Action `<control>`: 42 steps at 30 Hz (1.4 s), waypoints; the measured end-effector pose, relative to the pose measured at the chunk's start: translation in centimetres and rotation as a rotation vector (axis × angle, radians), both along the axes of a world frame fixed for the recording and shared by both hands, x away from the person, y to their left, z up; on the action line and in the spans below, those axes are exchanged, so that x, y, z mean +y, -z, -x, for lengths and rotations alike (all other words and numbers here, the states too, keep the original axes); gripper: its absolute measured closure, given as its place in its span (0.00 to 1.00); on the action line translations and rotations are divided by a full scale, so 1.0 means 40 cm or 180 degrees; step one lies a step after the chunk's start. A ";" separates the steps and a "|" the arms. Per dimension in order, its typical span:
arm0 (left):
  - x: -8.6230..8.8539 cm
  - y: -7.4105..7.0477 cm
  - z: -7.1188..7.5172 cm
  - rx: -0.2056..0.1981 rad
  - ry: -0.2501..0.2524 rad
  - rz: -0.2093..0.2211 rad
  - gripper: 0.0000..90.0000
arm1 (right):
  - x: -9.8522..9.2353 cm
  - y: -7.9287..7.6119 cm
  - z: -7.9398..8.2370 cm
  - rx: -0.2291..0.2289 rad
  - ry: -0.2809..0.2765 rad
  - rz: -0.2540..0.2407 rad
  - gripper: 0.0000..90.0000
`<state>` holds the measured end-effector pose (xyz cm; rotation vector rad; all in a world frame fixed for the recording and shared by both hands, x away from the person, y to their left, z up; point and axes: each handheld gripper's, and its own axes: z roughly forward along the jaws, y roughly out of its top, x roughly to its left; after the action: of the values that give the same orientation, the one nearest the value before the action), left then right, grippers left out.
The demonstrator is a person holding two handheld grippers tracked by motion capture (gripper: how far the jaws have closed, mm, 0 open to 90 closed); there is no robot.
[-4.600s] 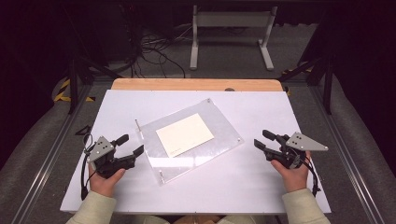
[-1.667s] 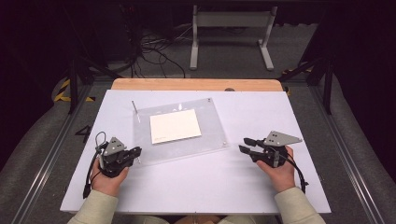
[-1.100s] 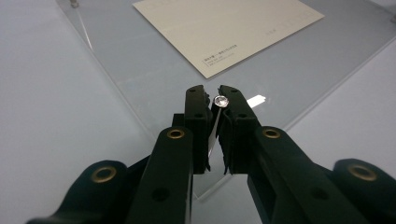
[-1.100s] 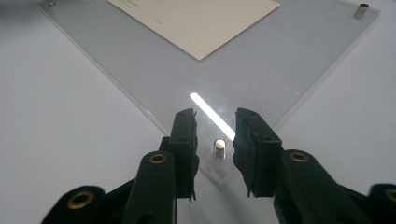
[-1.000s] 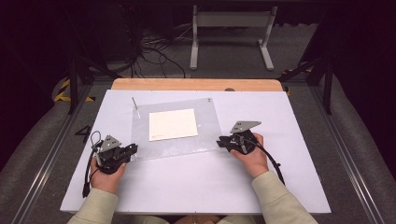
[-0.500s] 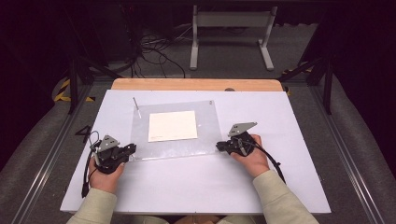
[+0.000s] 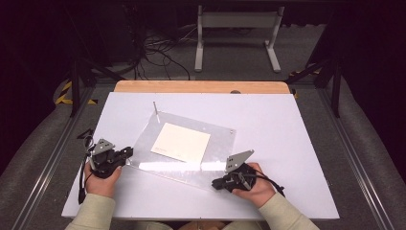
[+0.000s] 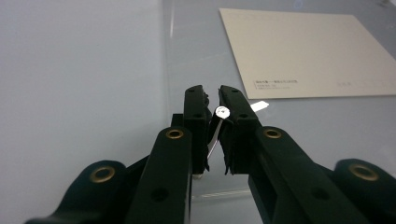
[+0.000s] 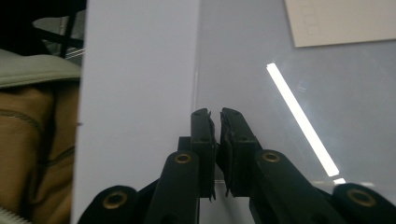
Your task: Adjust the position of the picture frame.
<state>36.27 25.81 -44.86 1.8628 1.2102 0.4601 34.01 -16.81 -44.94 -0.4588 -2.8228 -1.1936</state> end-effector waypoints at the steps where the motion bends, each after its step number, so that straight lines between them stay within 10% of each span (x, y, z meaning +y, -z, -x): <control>1: 0.001 0.000 0.000 0.0005 -0.0007 0.0010 0.91 | 0.009 0.002 0.017 0.0019 -0.0066 -0.0025 0.93; 11: -0.022 -0.022 -0.015 -0.0018 -0.0055 -0.0210 0.93 | 0.028 0.002 0.055 -0.0089 -0.0170 -0.0002 0.93; 18: -0.079 -0.056 -0.092 -0.0126 -0.0056 -0.0350 0.93 | 0.035 0.000 0.067 -0.0179 -0.0121 0.0046 0.93; 27: -0.163 -0.065 -0.213 -0.0052 -0.0017 -0.0162 0.92 | 0.034 0.005 0.076 -0.0221 -0.0039 -0.0013 0.93; 35: -0.267 -0.044 -0.310 0.0075 0.0039 -0.0362 0.92 | 0.034 0.010 0.096 -0.0318 0.0110 -0.0044 0.93; 42: -0.255 -0.036 -0.304 0.0119 0.0020 -0.0059 0.77 | 0.029 0.013 0.093 -0.0238 0.0168 -0.0133 0.84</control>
<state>48.44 15.61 -43.43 1.8981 1.2282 0.4360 30.27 -15.65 -45.47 -0.4994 -2.8584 -1.3037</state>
